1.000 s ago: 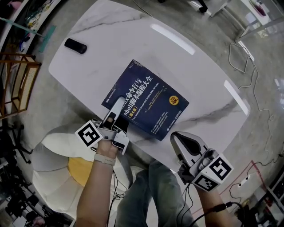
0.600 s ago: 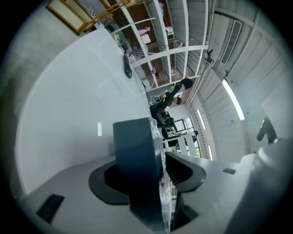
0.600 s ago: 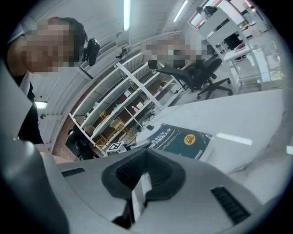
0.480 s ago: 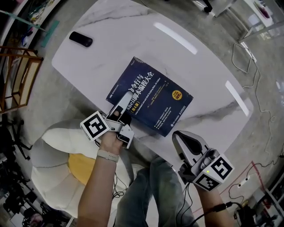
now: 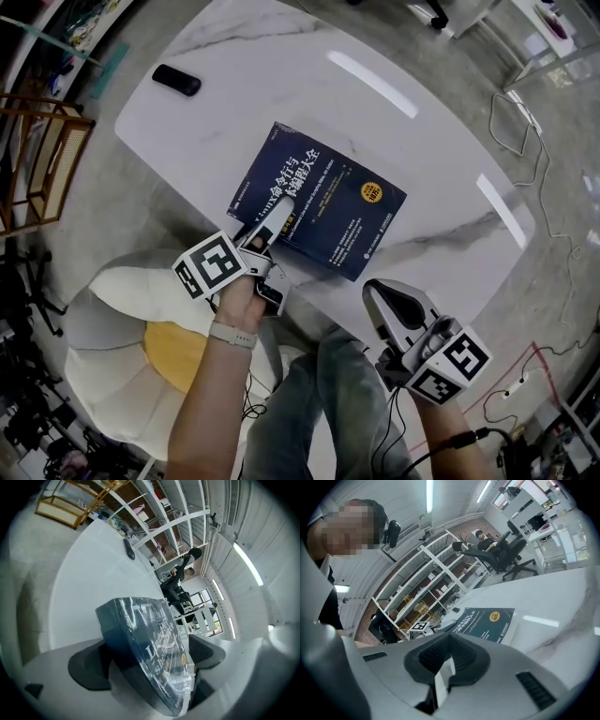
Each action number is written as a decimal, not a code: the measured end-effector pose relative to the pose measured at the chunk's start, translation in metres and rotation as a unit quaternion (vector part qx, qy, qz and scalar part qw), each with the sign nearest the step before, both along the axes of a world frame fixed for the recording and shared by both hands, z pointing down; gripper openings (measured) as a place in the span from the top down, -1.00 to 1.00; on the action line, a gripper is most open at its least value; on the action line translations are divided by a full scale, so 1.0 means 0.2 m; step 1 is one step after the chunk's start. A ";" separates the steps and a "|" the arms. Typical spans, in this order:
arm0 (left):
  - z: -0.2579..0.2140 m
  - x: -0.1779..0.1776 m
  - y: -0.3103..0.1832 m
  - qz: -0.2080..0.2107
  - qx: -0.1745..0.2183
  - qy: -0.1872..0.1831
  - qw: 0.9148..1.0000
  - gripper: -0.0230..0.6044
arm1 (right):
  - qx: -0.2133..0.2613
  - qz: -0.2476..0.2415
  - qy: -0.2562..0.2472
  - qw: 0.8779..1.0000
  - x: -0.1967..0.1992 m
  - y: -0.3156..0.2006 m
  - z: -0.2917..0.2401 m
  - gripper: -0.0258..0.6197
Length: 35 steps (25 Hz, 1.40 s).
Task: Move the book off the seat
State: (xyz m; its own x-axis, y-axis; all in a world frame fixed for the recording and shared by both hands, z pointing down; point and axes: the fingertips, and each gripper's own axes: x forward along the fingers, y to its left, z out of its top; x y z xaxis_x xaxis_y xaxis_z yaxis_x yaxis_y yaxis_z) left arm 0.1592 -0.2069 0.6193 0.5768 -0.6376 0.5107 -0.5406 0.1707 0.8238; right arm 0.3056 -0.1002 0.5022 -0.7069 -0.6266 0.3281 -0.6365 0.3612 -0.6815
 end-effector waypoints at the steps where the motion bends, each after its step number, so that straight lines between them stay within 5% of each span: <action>1: 0.00 -0.01 0.01 -0.003 -0.005 -0.005 1.000 -0.65 | 0.000 0.000 0.000 1.000 0.00 0.01 0.00 0.91; 6: -0.03 -0.05 0.09 -0.009 0.000 -0.040 0.999 -0.69 | 0.001 -0.005 -0.004 1.000 0.02 0.02 -0.02 0.91; 15: -0.28 -0.04 0.28 0.064 0.092 -0.044 0.993 -0.62 | 0.016 -0.021 0.004 1.000 -0.06 0.07 -0.07 0.91; 17: -0.38 -0.07 0.36 0.076 0.130 -0.053 0.987 -0.26 | 0.030 -0.027 0.010 0.999 -0.10 0.07 -0.11 0.91; 19: -0.53 -0.15 0.43 0.070 0.174 -0.062 0.980 0.53 | 0.053 -0.039 0.019 0.998 -0.16 0.07 -0.18 0.91; 21: -0.68 -0.24 0.52 0.065 0.206 -0.060 0.975 0.91 | 0.071 -0.054 0.024 0.996 -0.25 0.09 -0.29 0.91; 26: -1.16 -0.49 0.81 0.043 0.255 -0.042 0.965 0.91 | 0.103 -0.081 0.021 0.991 -0.49 0.19 -0.66 0.91; 35: -2.06 -0.86 1.20 -0.021 0.352 -0.138 0.926 0.91 | 0.213 -0.193 0.003 0.958 -1.03 0.32 -1.47 0.91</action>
State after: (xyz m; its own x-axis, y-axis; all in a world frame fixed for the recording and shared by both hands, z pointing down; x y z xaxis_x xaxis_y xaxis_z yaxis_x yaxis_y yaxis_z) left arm -0.0123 0.0327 0.2071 0.4543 -0.8869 0.0842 -0.7518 -0.3309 0.5704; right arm 0.1001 -0.0352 0.2087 -0.9121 -0.3961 0.1054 -0.4022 0.8154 -0.4164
